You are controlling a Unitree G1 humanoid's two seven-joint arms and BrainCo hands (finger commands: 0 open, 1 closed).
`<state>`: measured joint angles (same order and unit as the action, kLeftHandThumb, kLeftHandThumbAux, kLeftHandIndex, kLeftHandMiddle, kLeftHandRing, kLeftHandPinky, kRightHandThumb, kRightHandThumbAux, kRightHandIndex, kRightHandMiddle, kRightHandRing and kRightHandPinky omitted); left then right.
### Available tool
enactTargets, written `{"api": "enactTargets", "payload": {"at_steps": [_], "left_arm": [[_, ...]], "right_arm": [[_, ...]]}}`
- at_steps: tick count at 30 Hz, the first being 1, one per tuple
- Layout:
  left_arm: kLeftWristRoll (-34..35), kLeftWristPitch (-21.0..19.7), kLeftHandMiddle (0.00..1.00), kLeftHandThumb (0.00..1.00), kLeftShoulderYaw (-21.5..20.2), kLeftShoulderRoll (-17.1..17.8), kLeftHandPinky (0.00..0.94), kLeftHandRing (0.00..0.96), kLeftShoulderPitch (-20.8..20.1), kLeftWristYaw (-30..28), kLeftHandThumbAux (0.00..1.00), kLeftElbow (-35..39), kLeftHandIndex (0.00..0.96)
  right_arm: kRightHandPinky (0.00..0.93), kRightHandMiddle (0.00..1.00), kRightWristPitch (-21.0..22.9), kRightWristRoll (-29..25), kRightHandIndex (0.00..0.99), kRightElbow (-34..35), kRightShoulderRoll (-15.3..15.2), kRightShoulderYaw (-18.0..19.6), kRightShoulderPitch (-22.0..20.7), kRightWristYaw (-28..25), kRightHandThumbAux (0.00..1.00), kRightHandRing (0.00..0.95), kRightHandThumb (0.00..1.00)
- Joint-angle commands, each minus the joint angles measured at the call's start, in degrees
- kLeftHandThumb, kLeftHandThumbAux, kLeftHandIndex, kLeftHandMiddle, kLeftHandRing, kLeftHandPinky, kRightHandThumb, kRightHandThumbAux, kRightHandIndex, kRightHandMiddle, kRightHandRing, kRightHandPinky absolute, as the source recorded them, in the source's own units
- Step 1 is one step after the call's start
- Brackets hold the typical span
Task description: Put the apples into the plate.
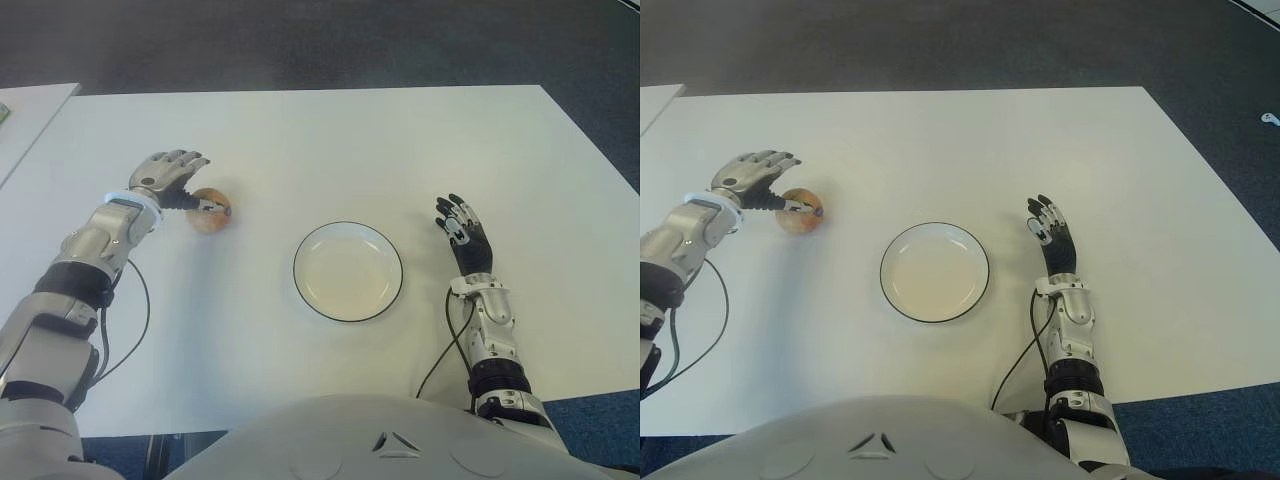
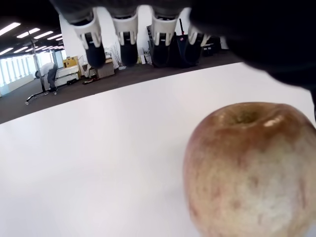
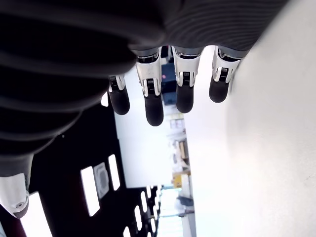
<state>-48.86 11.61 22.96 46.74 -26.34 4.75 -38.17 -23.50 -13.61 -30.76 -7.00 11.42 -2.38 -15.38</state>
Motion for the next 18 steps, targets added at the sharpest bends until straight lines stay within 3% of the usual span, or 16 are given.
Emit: {"api": "enactTargets", "payload": {"at_steps": [1, 18], "left_arm": [[0.4, -1.1, 0.000, 0.241, 0.3, -1.5, 0.009, 0.000, 0.2, -1.8, 0.275, 1.0, 0.000], [0.6, -3.6, 0.000, 0.218, 0.3, -3.7, 0.010, 0.000, 0.5, -3.0, 0.263, 1.9, 0.000]], "right_arm": [[0.021, 0.193, 3.8, 0.2, 0.124, -4.1, 1.7, -0.4, 6.2, -0.3, 0.522, 0.102, 0.277], [0.000, 0.191, 3.7, 0.2, 0.125, -3.1, 2.0, -0.4, 7.0, -0.2, 0.533, 0.099, 0.289]]}}
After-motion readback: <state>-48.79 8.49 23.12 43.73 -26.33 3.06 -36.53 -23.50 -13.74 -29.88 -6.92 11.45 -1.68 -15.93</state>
